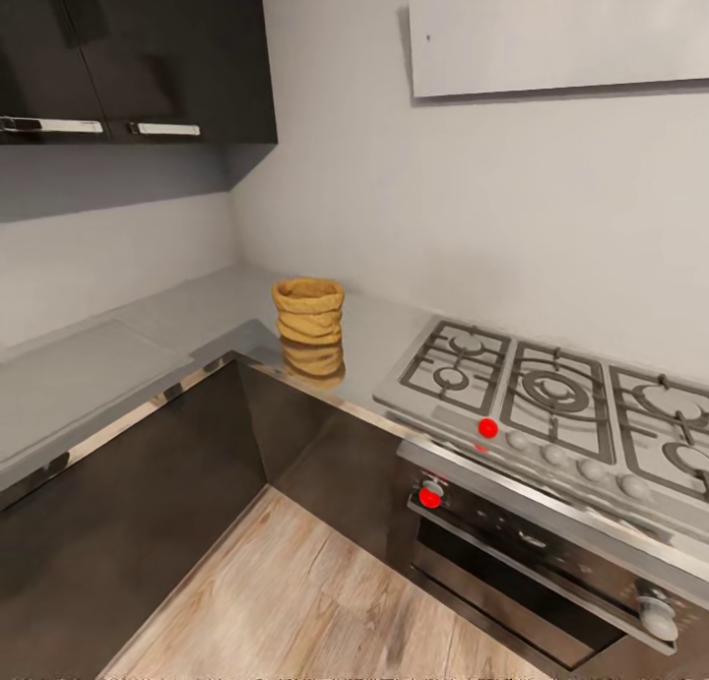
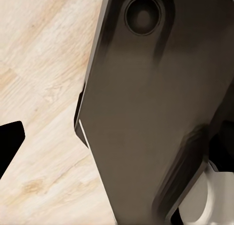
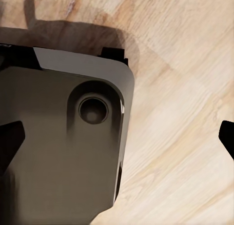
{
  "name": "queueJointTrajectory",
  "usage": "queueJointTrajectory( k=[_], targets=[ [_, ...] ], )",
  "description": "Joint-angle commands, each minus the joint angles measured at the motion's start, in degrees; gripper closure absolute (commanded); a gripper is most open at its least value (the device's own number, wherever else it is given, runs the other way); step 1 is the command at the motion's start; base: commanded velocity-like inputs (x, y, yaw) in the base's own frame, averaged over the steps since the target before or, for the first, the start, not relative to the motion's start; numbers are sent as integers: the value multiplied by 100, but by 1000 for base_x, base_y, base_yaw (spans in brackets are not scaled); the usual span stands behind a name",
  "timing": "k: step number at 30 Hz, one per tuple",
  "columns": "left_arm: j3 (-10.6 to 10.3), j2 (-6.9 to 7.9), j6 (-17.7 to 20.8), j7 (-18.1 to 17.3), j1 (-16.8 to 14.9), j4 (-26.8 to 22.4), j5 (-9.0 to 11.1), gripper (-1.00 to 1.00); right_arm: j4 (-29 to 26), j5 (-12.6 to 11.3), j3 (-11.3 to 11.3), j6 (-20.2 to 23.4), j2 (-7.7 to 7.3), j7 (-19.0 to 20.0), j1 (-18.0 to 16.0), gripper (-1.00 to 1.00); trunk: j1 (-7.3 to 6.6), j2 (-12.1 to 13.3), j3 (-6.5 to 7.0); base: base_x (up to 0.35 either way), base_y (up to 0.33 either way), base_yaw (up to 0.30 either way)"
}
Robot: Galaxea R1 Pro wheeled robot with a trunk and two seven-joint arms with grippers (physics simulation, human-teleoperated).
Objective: In the kitchen, take the popcorn bag from the countertop, put it into the microwave, and heat it until the popcorn is cooked so the cooked popcorn ends up inside the bag.
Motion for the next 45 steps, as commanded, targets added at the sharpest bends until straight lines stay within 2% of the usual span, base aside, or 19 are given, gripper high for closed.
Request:
queueJointTrajectory(
  k=[1, 18, 23, 33, 39, 43, 45],
  targets=[
    [26, -1, -13, 6, -1, 0, 0, -100, 12, 45, -51, -7, -3, 13, -7, -100, 0, -3, -14, 0, 0, 0],
    [26, -1, -15, 6, -1, -1, 0, -100, 12, 45, -49, -6, -2, 13, -7, -100, 0, -3, -162, 0, 0, 0],
    [26, -1, -17, 6, -1, -7, 0, -100, 12, 52, -49, 10, 8, 23, -7, -100, 0, -3, -166, 0, 0, 34],
    [26, -1, -17, 6, -1, -7, 0, -100, 12, 53, -49, -1, -5, 14, -7, -100, 0, -3, -171, 0, 0, 242],
    [26, -1, -12, 6, -1, -5, 0, -100, 12, 57, -47, -33, 11, 13, -6, -100, 0, -3, -173, 0, 0, 37],
    [33, -1, -11, 6, -1, -11, 2, -100, 12, 465, -1, -47, 40, 7, -7, -100, 0, -3, -173, 0, 0, 0],
    [31, -1, -9, 3, -1, -11, 2, -100, 12, 535, 3, -47, 46, 9, -7, -100, 0, -3, -173, 44, 0, 0]
  ],
)
